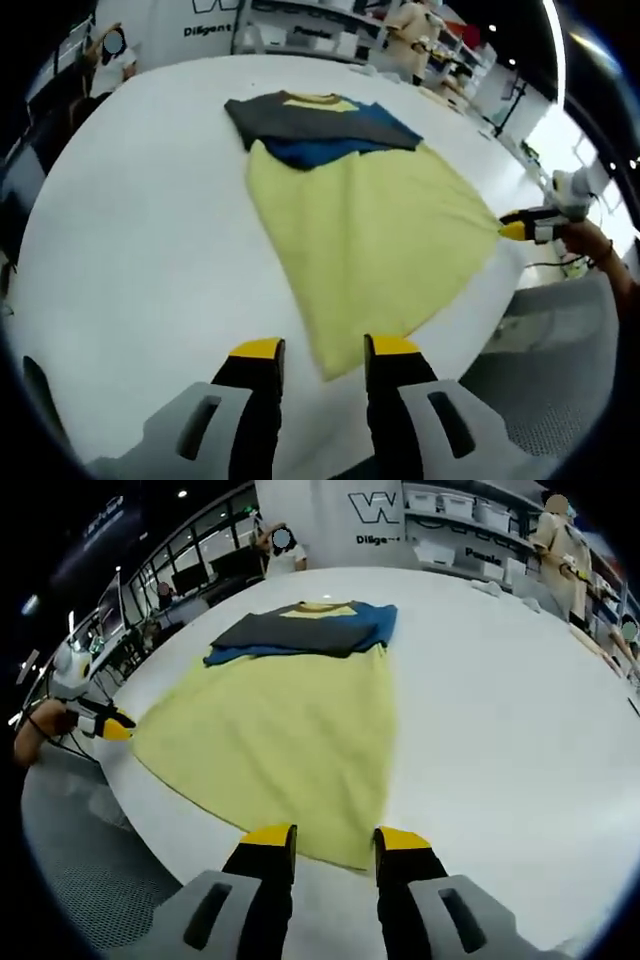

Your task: Fold the garment on the visible template until the final outline fits inside the template.

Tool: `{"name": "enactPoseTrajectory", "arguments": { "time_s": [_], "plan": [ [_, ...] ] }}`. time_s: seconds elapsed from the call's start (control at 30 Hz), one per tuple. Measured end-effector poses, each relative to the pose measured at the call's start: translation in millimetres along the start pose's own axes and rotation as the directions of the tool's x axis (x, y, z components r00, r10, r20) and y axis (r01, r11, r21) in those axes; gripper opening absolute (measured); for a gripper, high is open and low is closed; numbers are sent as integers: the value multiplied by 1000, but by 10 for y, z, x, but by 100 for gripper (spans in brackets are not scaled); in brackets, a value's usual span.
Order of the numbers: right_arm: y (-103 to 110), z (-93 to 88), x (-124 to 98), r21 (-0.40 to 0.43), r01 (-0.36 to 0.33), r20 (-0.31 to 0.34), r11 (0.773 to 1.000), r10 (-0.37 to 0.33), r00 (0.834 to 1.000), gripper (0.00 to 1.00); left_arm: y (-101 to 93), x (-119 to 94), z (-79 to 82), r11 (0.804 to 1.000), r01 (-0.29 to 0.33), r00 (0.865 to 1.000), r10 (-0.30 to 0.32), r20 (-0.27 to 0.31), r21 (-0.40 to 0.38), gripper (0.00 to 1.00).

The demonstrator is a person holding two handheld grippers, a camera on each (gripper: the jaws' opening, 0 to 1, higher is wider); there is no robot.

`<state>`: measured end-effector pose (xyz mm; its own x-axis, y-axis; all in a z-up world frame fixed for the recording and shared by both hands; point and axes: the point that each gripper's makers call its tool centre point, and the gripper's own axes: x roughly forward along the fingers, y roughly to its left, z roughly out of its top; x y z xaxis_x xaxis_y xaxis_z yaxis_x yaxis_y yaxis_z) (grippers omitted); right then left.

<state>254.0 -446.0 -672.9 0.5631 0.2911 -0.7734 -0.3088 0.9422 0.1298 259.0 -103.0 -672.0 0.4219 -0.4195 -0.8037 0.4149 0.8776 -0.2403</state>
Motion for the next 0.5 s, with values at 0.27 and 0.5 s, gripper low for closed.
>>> {"name": "enactPoseTrajectory", "arguments": {
  "time_s": [0.27, 0.5],
  "plan": [
    [-80, -64, -17, 6, 33, -26, 999, -33, 999, 13, 35, 19, -56, 1000, -13, 999, 13, -34, 14, 6],
    [-106, -109, -30, -1, 52, -35, 999, -52, 998, 0, 46, 22, -76, 999, -26, 998, 28, -51, 47, 0]
  ]
}}
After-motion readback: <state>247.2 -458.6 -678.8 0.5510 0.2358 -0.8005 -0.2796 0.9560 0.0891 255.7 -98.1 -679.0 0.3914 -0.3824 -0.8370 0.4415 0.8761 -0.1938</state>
